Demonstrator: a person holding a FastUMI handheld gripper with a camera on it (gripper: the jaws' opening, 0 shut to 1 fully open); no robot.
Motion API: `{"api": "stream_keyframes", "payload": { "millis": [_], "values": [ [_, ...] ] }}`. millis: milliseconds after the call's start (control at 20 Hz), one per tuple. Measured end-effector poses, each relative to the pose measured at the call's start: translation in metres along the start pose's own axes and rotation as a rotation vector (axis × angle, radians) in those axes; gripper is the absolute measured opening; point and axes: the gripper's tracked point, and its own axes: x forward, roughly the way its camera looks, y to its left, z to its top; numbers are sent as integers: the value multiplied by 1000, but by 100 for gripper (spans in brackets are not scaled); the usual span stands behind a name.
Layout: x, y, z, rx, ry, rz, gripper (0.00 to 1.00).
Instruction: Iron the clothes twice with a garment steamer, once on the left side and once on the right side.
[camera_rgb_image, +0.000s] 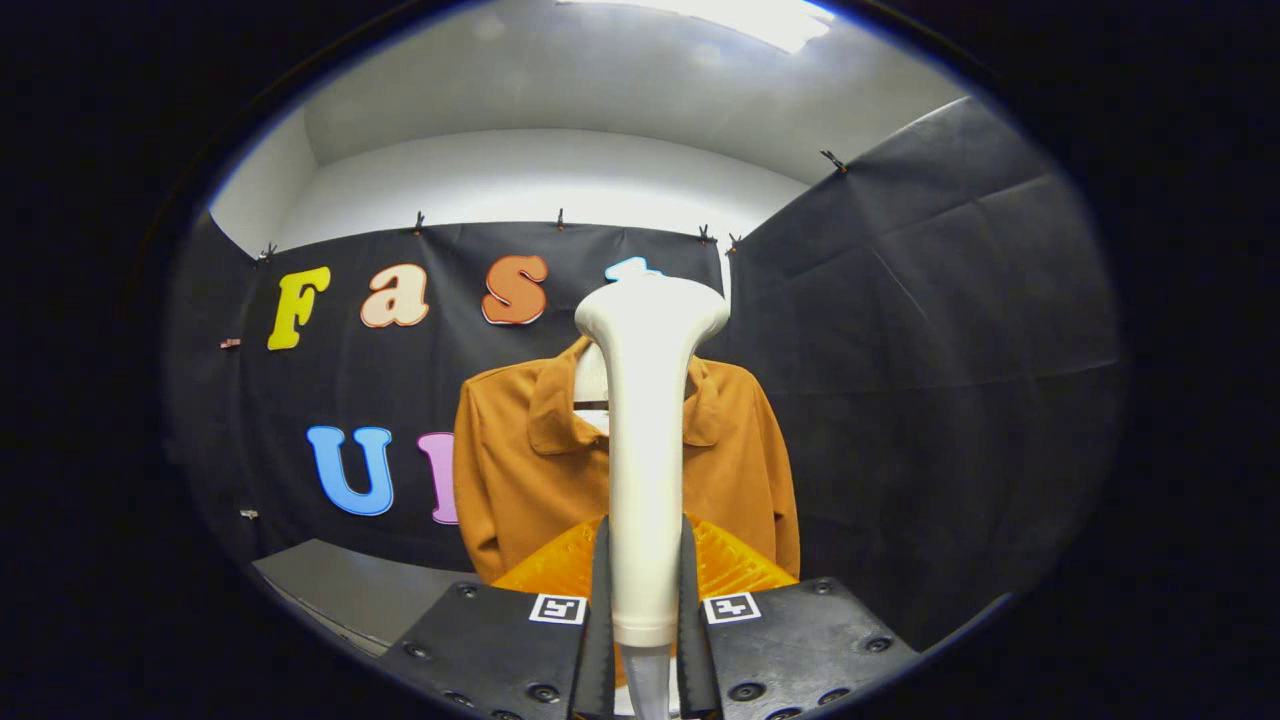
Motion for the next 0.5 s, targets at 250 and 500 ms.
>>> {"api": "stream_keyframes", "payload": {
  "millis": [250, 500],
  "values": [
    [30, -29, -47, 11, 79, -36, 28],
    [47, -40, -94, 24, 160, -40, 28]
  ]
}}
